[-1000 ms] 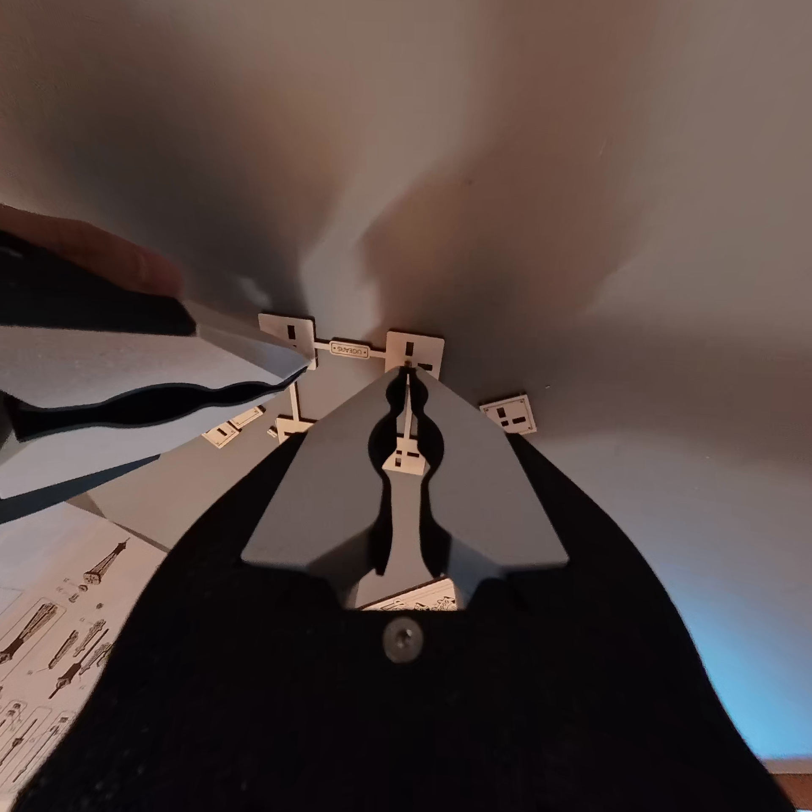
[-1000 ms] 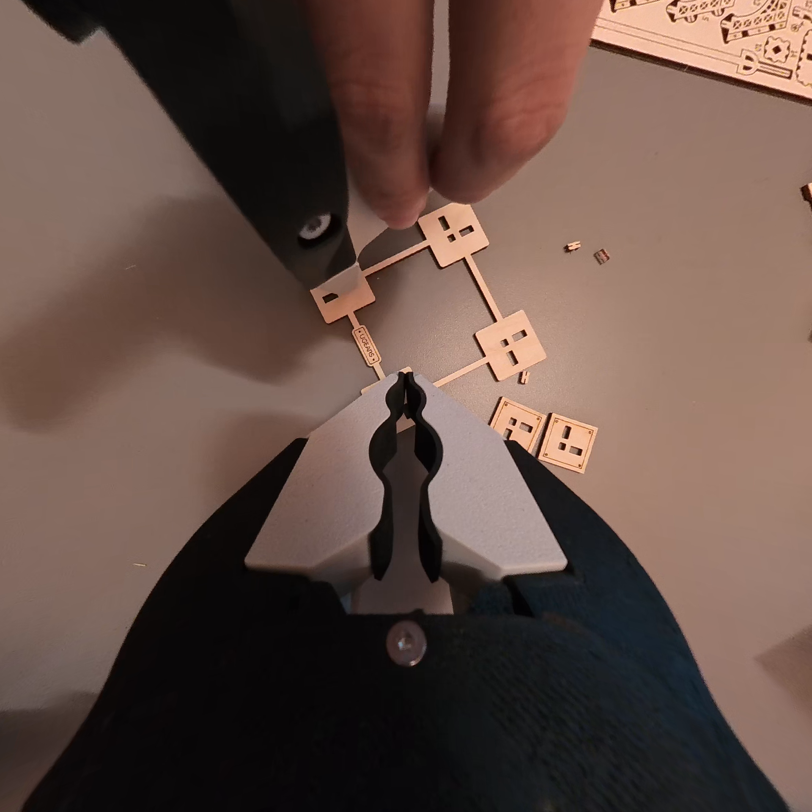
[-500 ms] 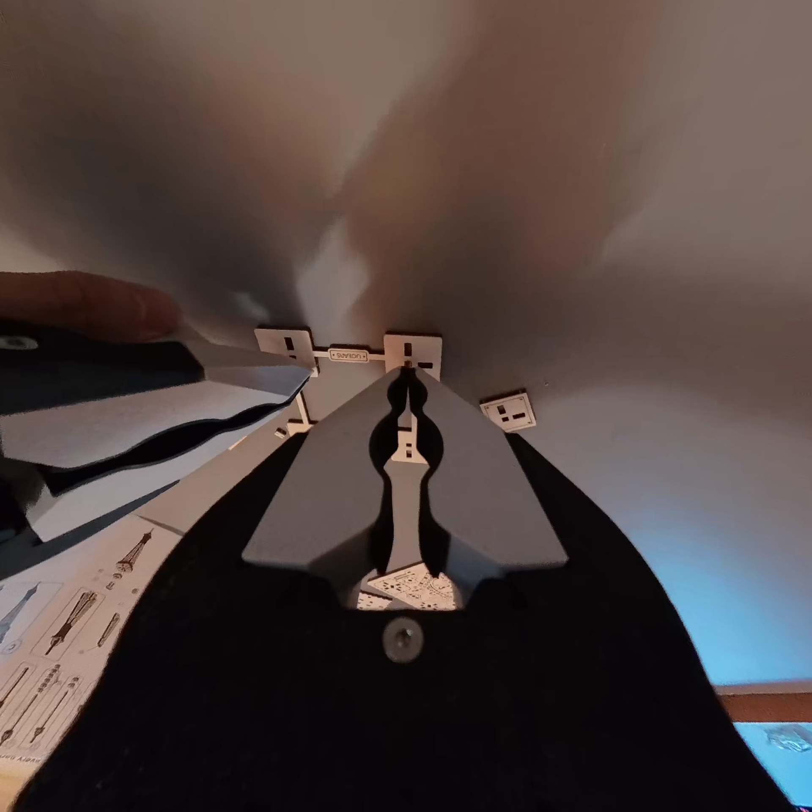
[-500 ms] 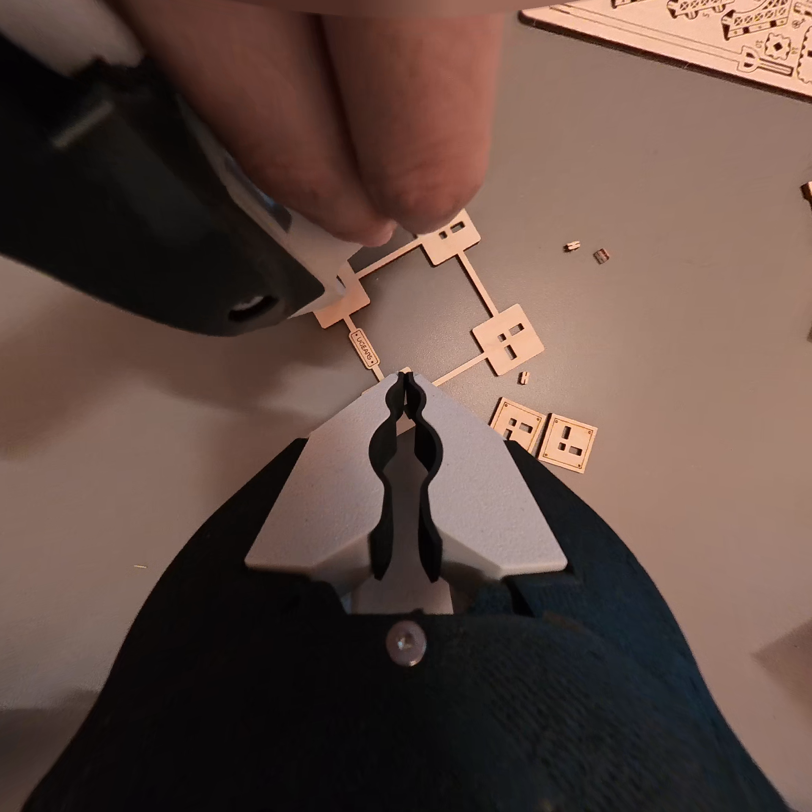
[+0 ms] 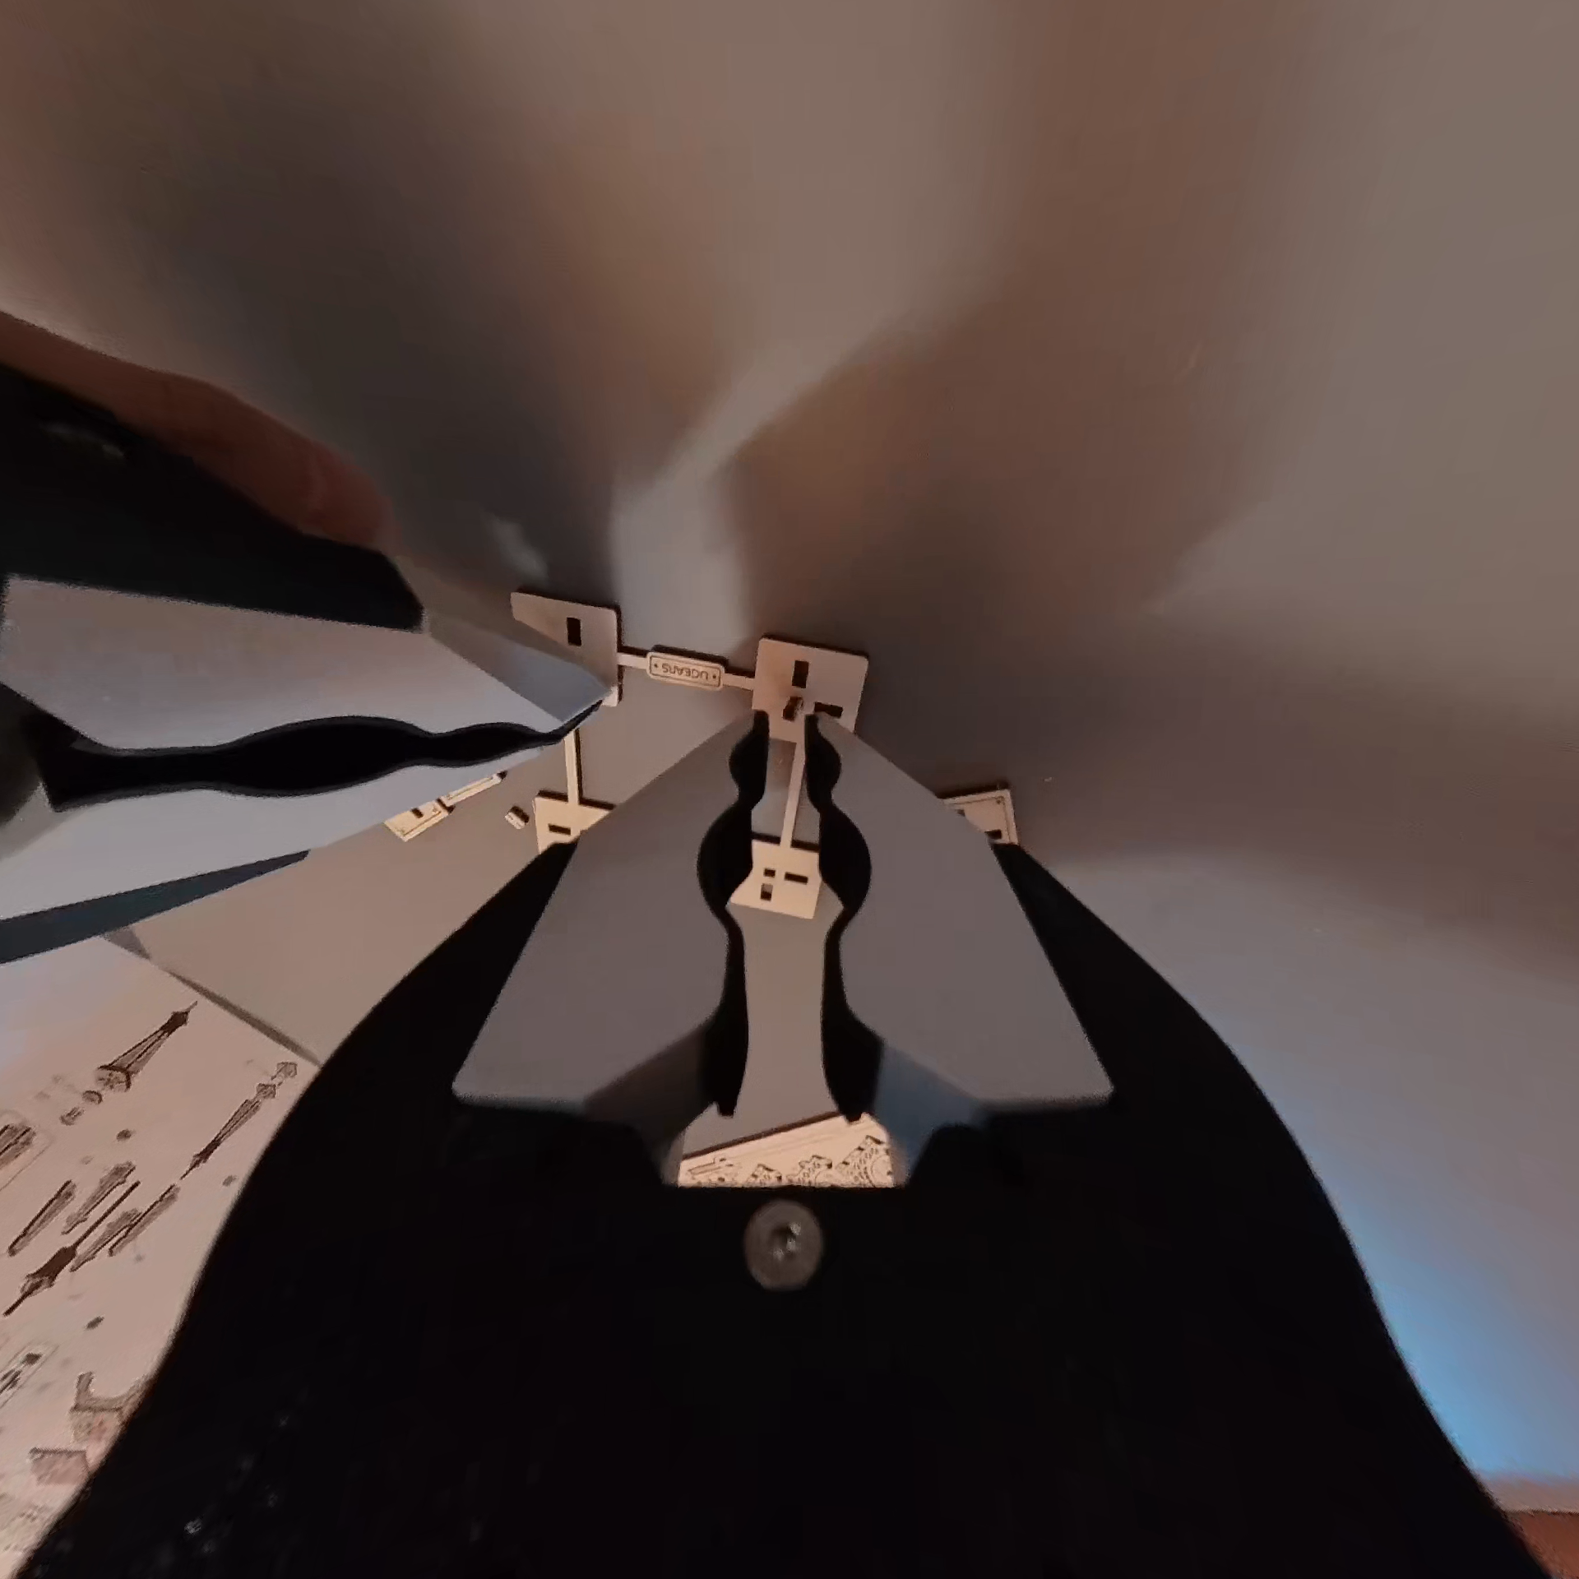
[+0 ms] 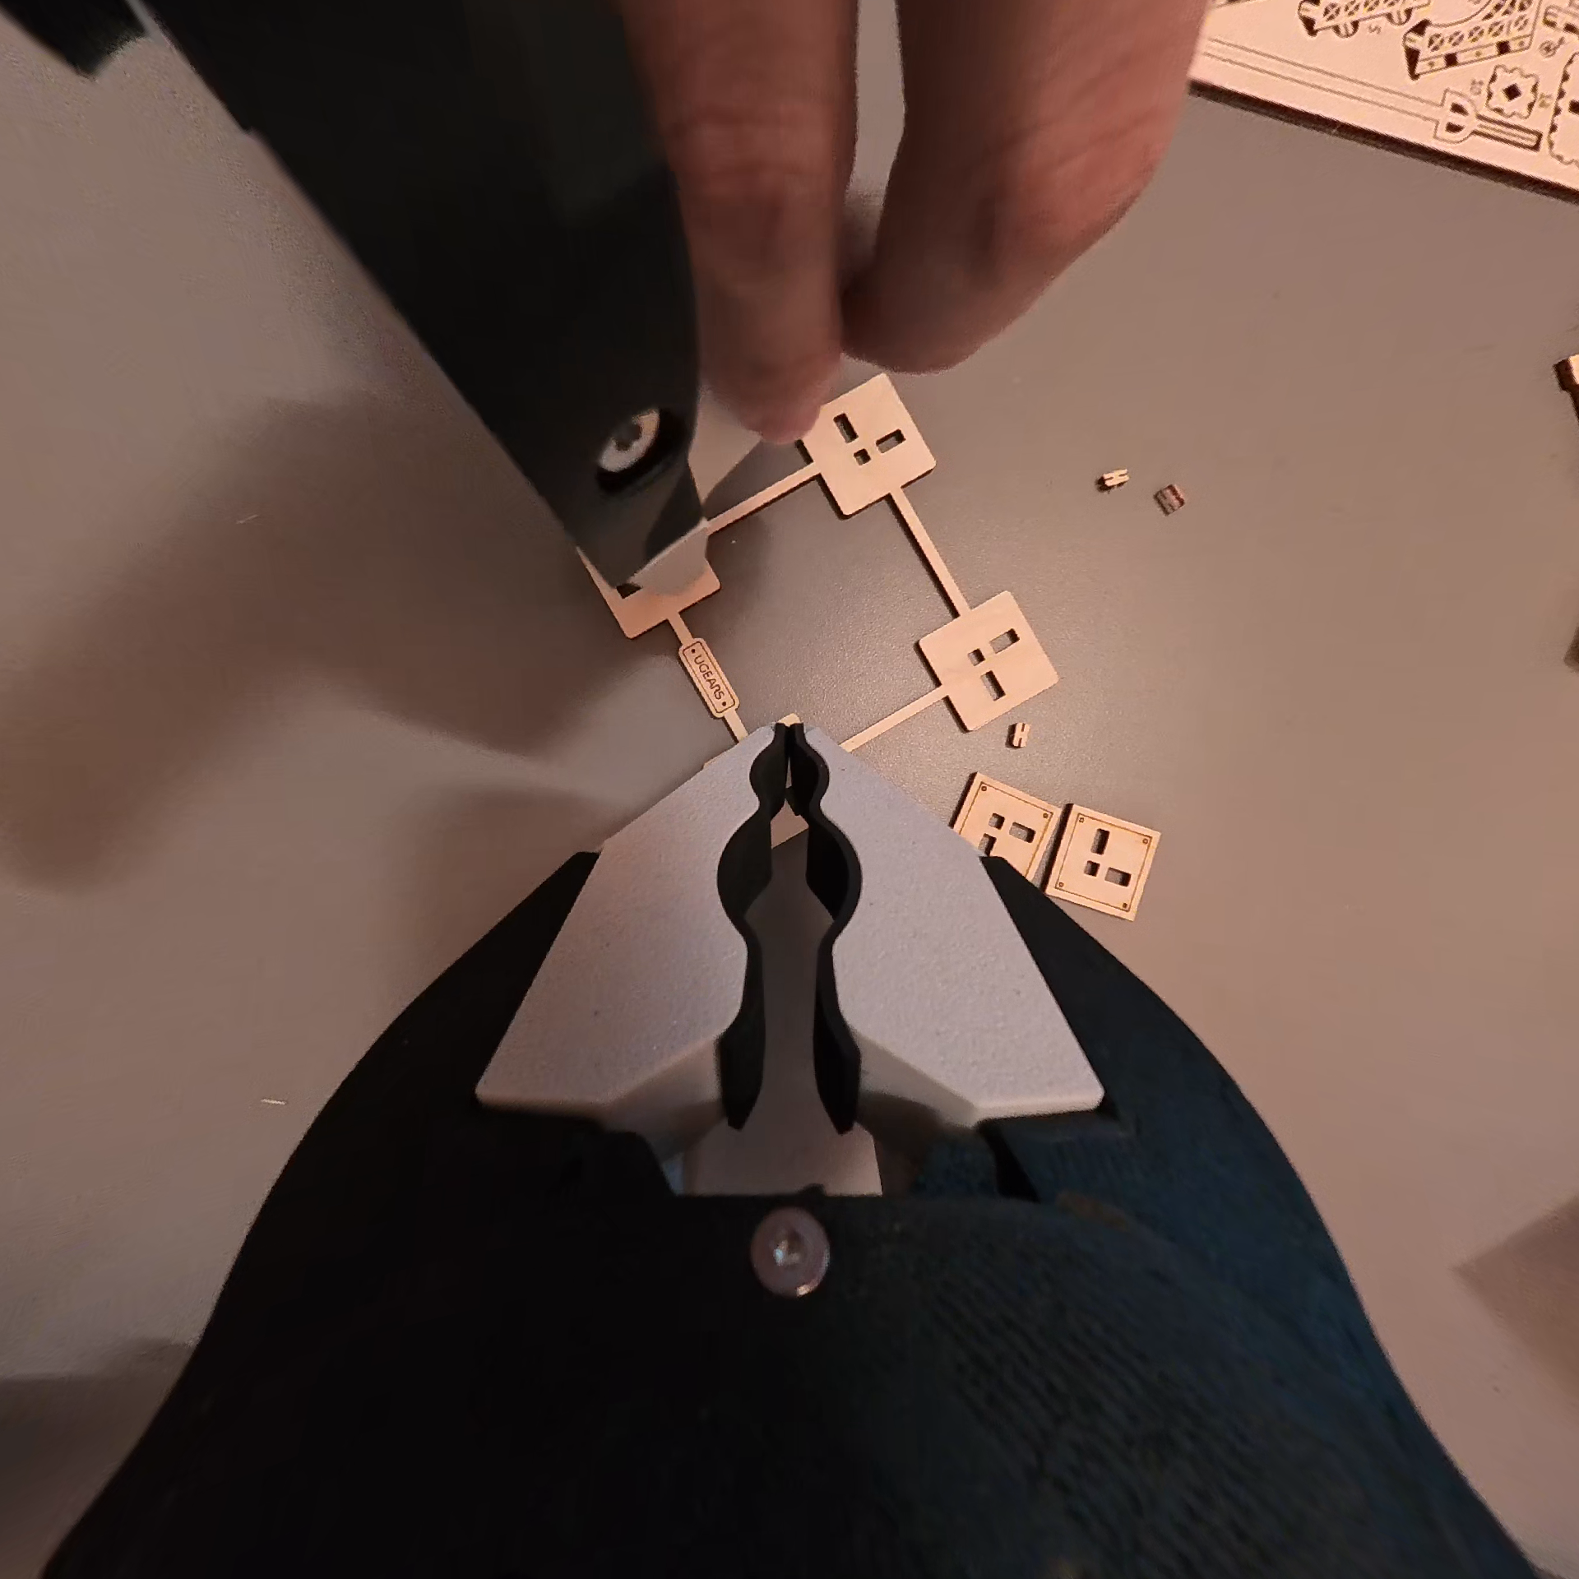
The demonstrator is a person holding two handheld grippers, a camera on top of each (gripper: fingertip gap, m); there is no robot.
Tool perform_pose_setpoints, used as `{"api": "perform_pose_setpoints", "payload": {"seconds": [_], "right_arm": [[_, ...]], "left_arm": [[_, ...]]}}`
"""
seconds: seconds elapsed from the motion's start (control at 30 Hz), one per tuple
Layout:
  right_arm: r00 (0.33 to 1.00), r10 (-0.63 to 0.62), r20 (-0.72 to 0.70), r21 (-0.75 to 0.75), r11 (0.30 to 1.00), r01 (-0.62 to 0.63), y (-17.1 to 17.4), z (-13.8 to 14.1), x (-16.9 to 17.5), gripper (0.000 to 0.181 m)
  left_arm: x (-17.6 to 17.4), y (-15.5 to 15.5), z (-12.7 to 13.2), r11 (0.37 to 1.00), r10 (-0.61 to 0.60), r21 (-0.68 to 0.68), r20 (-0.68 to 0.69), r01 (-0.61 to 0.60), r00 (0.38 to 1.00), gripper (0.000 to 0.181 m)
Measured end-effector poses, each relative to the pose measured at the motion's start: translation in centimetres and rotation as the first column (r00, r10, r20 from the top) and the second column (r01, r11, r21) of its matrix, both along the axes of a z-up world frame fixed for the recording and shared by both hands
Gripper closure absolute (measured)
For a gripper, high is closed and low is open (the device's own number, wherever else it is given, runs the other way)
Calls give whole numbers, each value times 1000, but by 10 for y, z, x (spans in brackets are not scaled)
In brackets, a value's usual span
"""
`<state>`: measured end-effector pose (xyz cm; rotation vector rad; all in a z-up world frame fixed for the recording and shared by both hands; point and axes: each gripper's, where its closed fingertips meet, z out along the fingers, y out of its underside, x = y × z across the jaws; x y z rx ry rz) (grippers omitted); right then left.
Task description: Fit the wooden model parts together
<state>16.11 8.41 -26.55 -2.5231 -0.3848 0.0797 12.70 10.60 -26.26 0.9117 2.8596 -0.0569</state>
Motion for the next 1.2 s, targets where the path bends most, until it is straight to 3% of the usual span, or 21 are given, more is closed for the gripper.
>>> {"api": "perform_pose_setpoints", "payload": {"seconds": [0.03,0.83,1.2], "right_arm": [[1000,0,-1,1,1000,0,0,0,0,181],[1000,-3,-3,1,1000,3,0,0,0,181],[1000,-9,-12,2,1000,9,0,0,0,181]], "left_arm": [[0,-1,-1,1000,1,-6,-5,-1,1000,178],[0,0,-10,999,0,48,-26,1,1000,181],[1,-1,-12,983,-38,183,59,27,998,181]]}}
